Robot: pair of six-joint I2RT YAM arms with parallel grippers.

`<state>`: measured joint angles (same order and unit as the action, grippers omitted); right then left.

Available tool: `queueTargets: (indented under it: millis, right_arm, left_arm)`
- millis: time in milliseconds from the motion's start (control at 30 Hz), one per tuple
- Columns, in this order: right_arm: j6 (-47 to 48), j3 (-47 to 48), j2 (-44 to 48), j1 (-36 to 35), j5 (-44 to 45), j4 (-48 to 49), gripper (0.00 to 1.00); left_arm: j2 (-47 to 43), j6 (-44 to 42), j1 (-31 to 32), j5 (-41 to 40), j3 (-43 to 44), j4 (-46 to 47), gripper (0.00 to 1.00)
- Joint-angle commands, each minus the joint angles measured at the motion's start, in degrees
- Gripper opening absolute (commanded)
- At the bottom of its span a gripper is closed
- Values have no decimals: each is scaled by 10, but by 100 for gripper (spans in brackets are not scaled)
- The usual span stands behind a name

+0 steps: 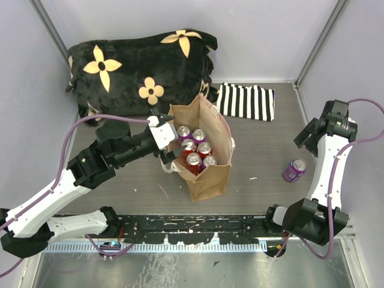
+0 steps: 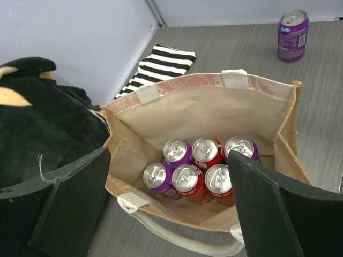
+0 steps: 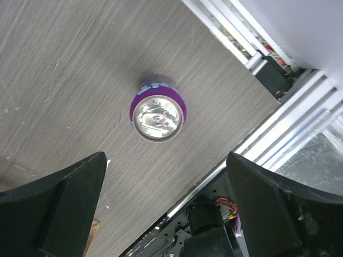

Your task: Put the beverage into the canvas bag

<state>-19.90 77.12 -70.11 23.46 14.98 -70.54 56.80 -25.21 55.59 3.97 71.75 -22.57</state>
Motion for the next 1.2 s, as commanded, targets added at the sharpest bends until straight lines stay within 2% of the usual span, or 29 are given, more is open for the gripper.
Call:
queueTargets:
  millis: [0, 133, 300, 867, 967, 1033, 1100, 1167]
  right_arm:
    - [26, -10, -12, 29, -62, 35, 100]
    - [11, -41, -18, 64, -122, 62, 100]
    - [6, -79, -33, 88, -147, 83, 100]
    - [21, -184, -70, 110, -158, 144, 100]
    - [25, -193, -70, 110, -152, 147, 97]
    - [27, -195, -71, 110, -146, 148, 91]
    - [30, -194, -71, 109, -144, 149, 80]
    - [32, -191, -70, 109, -149, 149, 52]
  left_arm:
    - [-17, 28, -3, -8, -21, 10, 98]
    - [-27, 26, -3, -7, -37, 24, 98]
    - [-38, 23, -4, -1, -56, 34, 98]
    - [-42, 29, -7, 6, -64, 49, 98]
    - [-44, 28, -8, 4, -65, 48, 98]
    - [-44, 28, -8, 4, -66, 48, 98]
    - [-45, 27, -8, 4, -67, 48, 98]
    - [-46, 27, -8, 3, -68, 48, 98]
